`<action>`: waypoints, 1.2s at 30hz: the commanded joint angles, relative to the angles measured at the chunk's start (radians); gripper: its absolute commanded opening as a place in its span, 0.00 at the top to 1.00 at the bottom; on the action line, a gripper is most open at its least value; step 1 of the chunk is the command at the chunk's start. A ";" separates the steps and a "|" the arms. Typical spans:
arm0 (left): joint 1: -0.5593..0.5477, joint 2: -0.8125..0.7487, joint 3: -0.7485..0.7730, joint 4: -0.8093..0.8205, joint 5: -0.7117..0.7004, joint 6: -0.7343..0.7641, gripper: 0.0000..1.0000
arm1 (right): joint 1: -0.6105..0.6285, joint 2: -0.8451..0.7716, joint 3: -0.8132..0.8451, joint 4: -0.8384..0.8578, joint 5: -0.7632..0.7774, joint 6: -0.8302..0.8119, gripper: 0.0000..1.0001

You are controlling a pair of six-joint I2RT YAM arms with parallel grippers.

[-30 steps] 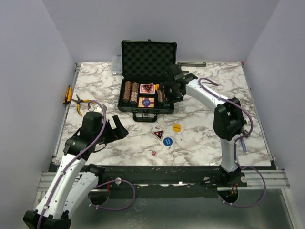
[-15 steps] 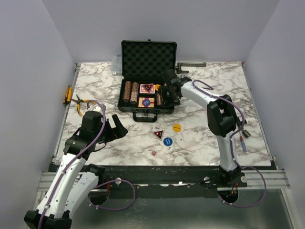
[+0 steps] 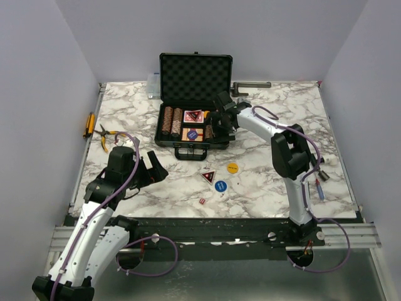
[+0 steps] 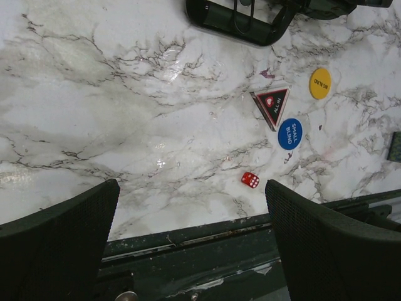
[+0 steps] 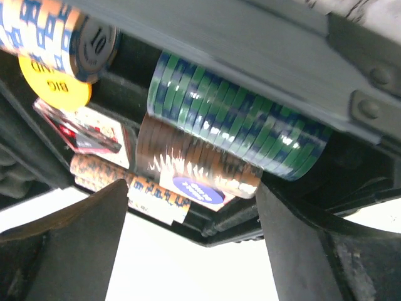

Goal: Pack up texas hold em set

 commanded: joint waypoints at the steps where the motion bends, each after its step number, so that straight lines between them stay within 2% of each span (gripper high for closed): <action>1: 0.008 -0.006 -0.015 0.019 0.014 0.002 0.02 | 0.007 -0.019 -0.017 0.038 -0.035 0.021 0.12; 3: 0.008 -0.006 -0.014 0.019 0.015 0.002 0.02 | 0.007 -0.033 -0.027 0.037 -0.031 0.021 0.00; 8: 0.011 -0.009 -0.015 0.020 0.016 0.001 0.02 | 0.007 -0.072 -0.048 0.056 -0.036 -0.001 0.00; 14: 0.014 -0.010 -0.016 0.023 0.020 0.004 0.02 | 0.004 -0.120 -0.089 0.211 -0.046 -0.120 0.13; 18: 0.017 -0.012 -0.016 0.023 0.021 0.006 0.02 | 0.004 -0.121 -0.031 0.142 0.015 -0.262 0.14; 21: 0.017 -0.011 -0.017 0.023 0.021 0.006 0.02 | 0.003 -0.114 -0.008 0.134 0.066 -0.347 0.27; 23: 0.019 -0.010 -0.018 0.023 0.023 0.006 0.01 | -0.004 -0.087 0.035 0.135 0.080 -0.435 0.43; 28: 0.019 -0.006 -0.018 0.025 0.025 0.006 0.02 | -0.012 0.063 0.303 -0.023 0.153 -0.674 0.73; 31: 0.019 -0.005 -0.017 0.025 0.026 0.006 0.02 | -0.011 0.127 0.417 -0.087 0.206 -0.762 0.84; 36: 0.019 -0.002 -0.017 0.025 0.027 0.006 0.02 | -0.016 0.170 0.447 -0.098 0.253 -0.870 0.90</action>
